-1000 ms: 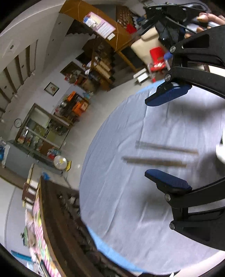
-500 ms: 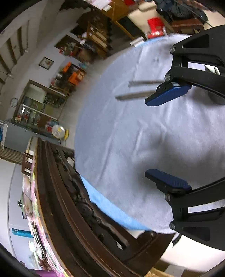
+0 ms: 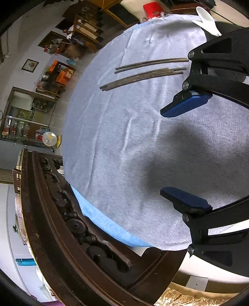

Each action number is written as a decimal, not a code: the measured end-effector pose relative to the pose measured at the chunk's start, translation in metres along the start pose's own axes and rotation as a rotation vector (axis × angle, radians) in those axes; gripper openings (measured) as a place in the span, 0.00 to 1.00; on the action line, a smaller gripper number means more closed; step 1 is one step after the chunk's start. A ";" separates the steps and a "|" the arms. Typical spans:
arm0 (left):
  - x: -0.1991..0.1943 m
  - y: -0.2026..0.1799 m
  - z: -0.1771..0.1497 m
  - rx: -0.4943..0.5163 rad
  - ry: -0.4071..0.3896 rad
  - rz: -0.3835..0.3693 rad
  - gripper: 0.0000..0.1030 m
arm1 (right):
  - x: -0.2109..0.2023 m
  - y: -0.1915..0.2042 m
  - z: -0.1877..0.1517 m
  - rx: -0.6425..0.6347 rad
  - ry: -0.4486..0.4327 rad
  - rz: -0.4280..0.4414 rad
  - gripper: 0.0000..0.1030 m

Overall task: Organize utensils
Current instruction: 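Position the left gripper over one chopstick while the right gripper hovers over another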

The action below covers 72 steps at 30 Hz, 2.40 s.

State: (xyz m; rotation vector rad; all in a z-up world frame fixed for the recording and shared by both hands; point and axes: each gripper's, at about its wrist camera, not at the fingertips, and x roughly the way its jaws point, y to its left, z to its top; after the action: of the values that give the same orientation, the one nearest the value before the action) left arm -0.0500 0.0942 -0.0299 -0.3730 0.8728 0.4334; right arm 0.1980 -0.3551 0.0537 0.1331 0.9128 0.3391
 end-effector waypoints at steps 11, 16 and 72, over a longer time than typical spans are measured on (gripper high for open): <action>0.018 -0.019 0.006 0.048 0.034 -0.009 0.73 | 0.036 0.013 -0.009 -0.063 0.085 -0.035 0.97; 0.026 -0.025 0.006 0.065 0.052 -0.011 0.73 | 0.044 0.024 -0.009 -0.092 0.088 -0.034 0.97; 0.140 -0.128 0.087 0.082 0.468 -0.102 0.73 | 0.135 0.064 0.003 -0.046 0.330 0.095 0.97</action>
State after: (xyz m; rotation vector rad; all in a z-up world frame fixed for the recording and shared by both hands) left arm 0.1508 0.0569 -0.0723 -0.4495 1.3154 0.2146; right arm 0.2617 -0.2492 -0.0292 0.0794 1.2265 0.4795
